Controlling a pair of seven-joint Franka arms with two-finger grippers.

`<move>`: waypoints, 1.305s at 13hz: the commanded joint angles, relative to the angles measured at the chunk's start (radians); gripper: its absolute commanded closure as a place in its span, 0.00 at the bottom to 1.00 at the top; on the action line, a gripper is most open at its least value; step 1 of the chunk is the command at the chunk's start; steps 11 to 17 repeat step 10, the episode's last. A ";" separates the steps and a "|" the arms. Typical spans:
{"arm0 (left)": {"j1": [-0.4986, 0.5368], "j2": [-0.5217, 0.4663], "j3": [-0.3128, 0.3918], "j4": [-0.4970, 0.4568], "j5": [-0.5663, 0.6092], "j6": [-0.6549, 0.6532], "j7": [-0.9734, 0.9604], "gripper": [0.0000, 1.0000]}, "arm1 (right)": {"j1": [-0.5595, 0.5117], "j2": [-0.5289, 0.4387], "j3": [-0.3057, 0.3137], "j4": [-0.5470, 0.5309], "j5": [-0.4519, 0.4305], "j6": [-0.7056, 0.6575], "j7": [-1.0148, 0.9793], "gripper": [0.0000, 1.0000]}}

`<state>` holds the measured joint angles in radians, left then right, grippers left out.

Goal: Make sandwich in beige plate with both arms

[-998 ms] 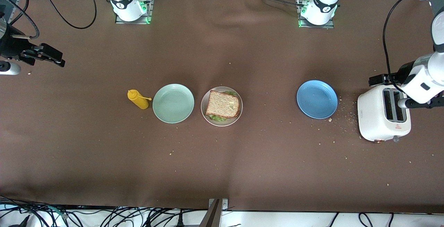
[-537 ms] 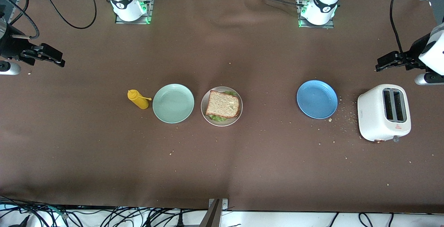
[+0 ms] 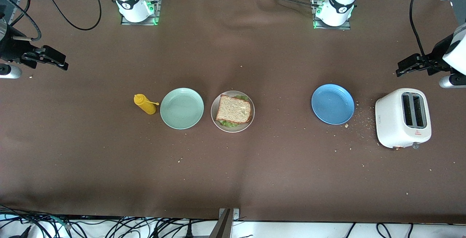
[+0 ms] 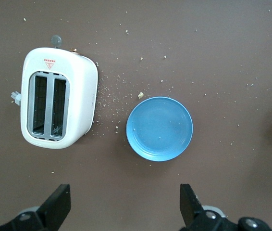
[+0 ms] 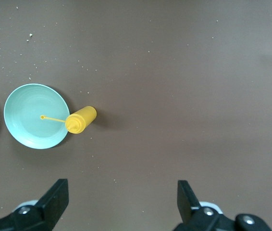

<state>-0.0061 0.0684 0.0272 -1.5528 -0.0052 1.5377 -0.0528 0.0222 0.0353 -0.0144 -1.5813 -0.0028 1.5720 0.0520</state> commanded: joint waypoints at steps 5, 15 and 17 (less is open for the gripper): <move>0.000 0.001 0.007 -0.027 -0.024 0.041 0.014 0.00 | -0.004 0.012 0.001 0.015 0.017 -0.003 -0.024 0.00; 0.009 0.001 0.008 -0.027 -0.022 0.042 0.014 0.00 | -0.002 0.012 0.001 0.015 0.015 -0.004 -0.024 0.00; 0.009 0.001 0.008 -0.027 -0.022 0.042 0.014 0.00 | -0.002 0.012 0.001 0.015 0.015 -0.004 -0.024 0.00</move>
